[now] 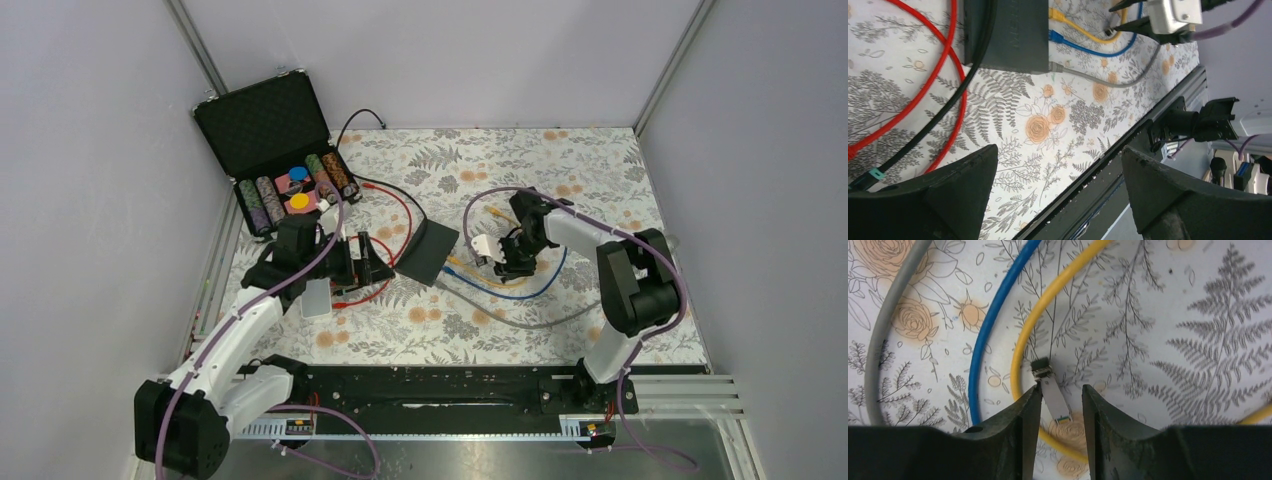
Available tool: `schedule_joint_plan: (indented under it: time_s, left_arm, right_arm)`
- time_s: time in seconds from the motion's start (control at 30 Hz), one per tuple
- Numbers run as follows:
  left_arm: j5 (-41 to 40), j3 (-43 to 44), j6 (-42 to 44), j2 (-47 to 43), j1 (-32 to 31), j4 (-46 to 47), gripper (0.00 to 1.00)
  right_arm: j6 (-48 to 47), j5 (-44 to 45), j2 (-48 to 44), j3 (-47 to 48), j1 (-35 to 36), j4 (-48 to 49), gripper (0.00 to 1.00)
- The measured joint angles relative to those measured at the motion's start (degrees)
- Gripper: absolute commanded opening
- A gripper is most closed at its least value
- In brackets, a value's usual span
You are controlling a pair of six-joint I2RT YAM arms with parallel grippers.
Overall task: Insert the plug into the switch port
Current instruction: Pick up the plug from the center of the board.
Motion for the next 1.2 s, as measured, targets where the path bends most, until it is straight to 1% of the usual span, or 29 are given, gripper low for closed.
schedule_joint_plan:
  time_s: [0.1,0.2,0.37,0.5,0.6,0.7,0.9,0.97,1.03,1.2]
  left_arm:
    - [0.74,-0.98,-0.04,-1.2,-1.33,0.04,0.93]
    - [1.14,-1.25,-0.07,-2.67,-3.37,0.07,0.94]
    - [1.64,-1.25,-0.07,-3.96,-5.68,0.22,0.95]
    - [1.79,-1.25,-0.07,-4.92,-5.81,0.31,0.95]
    - [1.79,-1.25,-0.07,-5.55,-6.05,0.33,0.96]
    - [1.42,-1.25,-0.07,-5.57,-6.27,0.24,0.99]
    - [-2.03,-1.25,-0.52,-6.19,-6.38,-0.55,0.99]
    - [-2.84,-1.25,-1.22,-6.54,-6.36,-0.39,0.99]
    - [-3.13,-1.27,-2.51,-6.56,-6.34,0.22,0.99]
    - [-0.94,-1.97,-6.75,-3.96,-6.25,5.57,0.92]
  right_arm:
    - [-1.68,0.76,1.62,0.13,1.55,0.24,0.41]
    - [-2.6,1.36,3.52,1.7,2.23,-1.18,0.35]
    - [-3.45,5.79,5.14,3.96,4.9,-2.71,0.13]
    - [-1.27,10.8,7.58,7.28,8.83,-4.39,0.14]
    - [0.31,12.72,9.2,9.51,10.34,-5.05,0.16]
    - [1.99,12.96,9.35,9.79,10.58,-5.05,0.15]
    - [5.16,12.04,8.39,9.4,9.79,-5.16,0.13]
    - [5.99,10.51,6.45,8.7,8.7,-5.6,0.12]
    - [6.91,7.85,2.64,8.09,7.45,-6.14,0.12]
    - [8.68,-2.32,-8.68,8.09,6.58,-6.23,0.12]
